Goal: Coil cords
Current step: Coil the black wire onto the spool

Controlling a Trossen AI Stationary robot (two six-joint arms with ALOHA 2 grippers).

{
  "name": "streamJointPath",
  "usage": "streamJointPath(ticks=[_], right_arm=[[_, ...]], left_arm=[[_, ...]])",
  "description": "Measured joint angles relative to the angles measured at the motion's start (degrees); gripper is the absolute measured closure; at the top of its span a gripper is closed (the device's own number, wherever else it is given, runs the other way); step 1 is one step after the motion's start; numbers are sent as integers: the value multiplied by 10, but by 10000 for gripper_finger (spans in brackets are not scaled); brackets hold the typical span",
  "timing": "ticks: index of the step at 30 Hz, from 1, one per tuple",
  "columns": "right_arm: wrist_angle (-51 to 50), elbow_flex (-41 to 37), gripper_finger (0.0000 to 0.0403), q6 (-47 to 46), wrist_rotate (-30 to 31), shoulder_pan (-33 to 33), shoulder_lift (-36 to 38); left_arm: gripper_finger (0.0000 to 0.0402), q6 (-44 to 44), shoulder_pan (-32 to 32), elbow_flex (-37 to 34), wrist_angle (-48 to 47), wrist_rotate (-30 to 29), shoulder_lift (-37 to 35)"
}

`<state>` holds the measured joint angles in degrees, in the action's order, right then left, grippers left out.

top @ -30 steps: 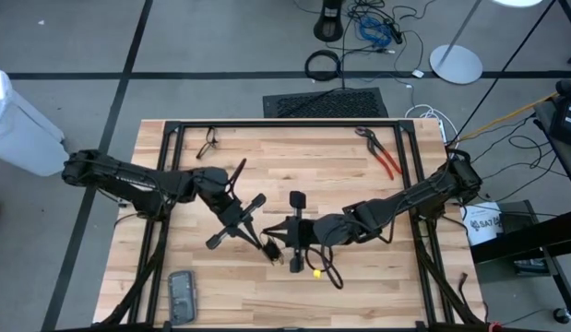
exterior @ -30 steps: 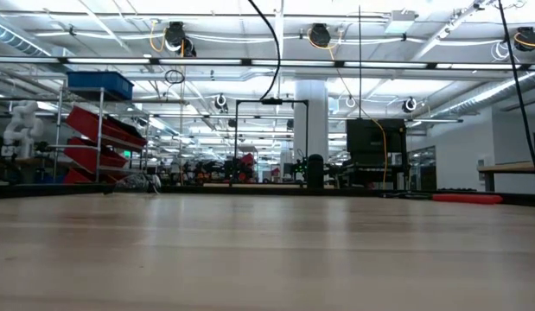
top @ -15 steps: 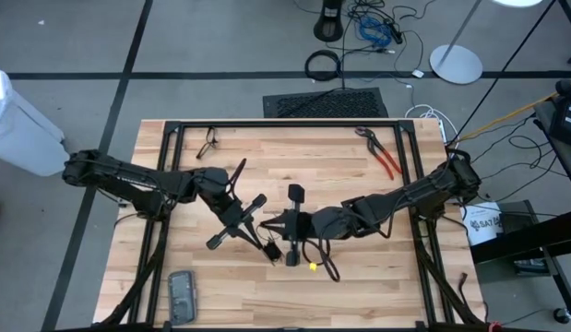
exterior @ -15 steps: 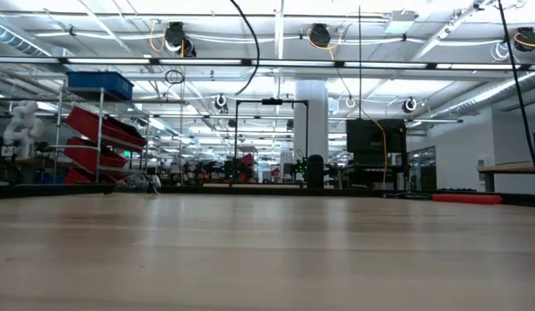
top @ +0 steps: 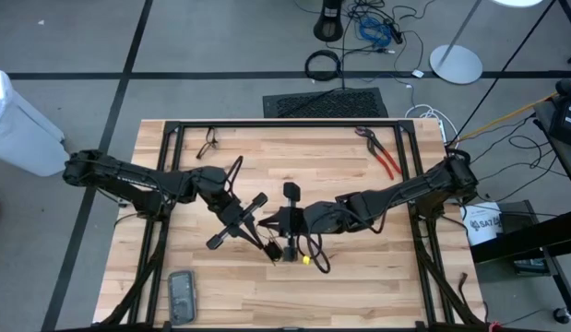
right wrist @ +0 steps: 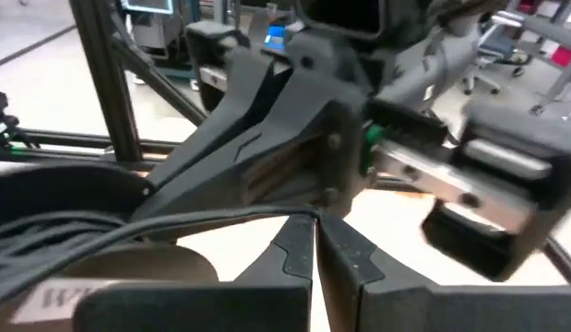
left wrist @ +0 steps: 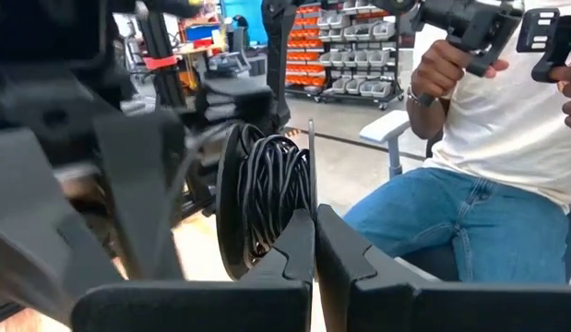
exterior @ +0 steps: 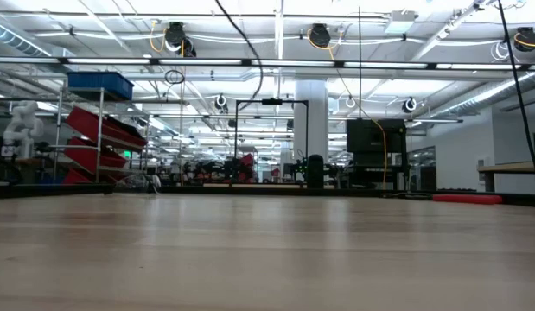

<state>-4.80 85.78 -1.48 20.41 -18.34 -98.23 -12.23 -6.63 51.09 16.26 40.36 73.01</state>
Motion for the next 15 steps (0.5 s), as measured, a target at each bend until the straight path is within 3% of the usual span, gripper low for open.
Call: streamJointPath(ticks=[15], right_arm=[[0, 0, 403, 4, -48, 18, -14]], left_arm=[[400, 14, -2, 5, 36, 25, 35]])
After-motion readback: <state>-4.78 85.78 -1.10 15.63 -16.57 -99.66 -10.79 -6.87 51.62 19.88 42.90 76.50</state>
